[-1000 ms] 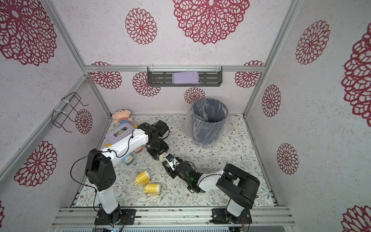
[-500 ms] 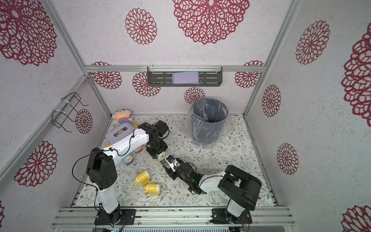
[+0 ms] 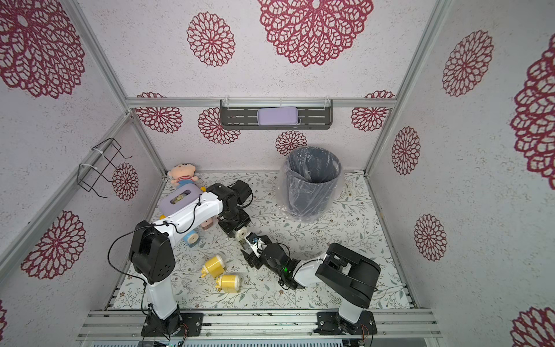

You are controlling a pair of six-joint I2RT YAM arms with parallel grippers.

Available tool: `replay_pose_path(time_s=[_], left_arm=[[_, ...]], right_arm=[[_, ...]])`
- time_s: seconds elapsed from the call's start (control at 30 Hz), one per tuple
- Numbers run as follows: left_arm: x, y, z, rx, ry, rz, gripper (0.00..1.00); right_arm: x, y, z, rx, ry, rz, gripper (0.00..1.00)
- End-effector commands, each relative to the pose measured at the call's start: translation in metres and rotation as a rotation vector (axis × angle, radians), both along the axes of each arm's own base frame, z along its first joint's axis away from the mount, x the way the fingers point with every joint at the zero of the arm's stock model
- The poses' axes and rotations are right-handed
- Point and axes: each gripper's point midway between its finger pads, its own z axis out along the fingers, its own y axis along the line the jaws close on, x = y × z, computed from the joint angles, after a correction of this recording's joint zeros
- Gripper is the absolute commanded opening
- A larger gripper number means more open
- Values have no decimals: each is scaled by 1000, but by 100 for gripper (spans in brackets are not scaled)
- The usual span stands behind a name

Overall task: Take out the pencil sharpener tray and clean the shavings
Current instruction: Open the container of the pencil sharpener.

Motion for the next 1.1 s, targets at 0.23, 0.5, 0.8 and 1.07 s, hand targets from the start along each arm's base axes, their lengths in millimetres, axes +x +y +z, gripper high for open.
replay_pose_path(time_s=[0.23,0.5,0.8,1.07], left_arm=[[3,1,9,-2,-24,-5,0],[3,0,9,-3,-24,-8,0],[2,-1,11,-5,-28,-11,0],[2,-3,11,-6,-28,-16,0]], right_arm=[[15,11,26,84,-32,-22,75],[16,13,26,88,-34,-19,69],[18,14,24,85,-33,-22,69],[21,15,21,72,-29,-28,70]])
